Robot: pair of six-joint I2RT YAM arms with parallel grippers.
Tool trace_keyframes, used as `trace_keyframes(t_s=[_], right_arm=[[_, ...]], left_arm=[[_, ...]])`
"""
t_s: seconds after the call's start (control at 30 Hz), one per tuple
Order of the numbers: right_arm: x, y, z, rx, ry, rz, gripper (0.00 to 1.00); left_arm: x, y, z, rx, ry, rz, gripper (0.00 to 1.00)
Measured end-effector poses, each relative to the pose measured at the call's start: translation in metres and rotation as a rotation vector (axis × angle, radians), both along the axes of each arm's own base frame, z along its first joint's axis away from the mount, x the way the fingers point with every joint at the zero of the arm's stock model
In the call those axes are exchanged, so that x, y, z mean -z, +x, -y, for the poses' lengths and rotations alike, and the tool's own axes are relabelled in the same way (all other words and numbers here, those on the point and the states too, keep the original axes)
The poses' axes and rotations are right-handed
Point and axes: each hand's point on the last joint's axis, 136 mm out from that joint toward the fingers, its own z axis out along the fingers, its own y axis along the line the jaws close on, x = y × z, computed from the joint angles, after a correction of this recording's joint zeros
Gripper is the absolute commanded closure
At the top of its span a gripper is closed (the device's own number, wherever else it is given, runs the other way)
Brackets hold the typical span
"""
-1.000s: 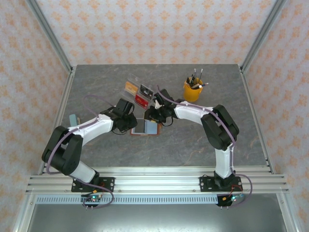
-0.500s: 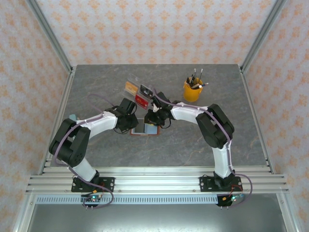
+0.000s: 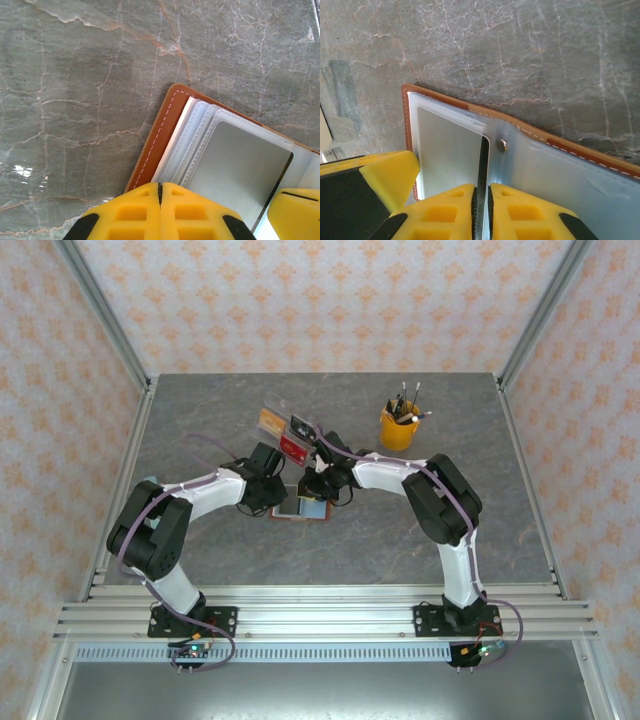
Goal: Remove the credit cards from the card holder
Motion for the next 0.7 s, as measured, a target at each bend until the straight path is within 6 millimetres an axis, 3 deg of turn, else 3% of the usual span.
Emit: trace_keyframes(t_s=[0.7], right_arm=[[0.0033,-0.0019,-0.002,-0.002,0.01,-0.019,0.86]], left_arm=[[0.0006,-0.0018,-0.0007,0.0,0.005,-0.011,0.94]])
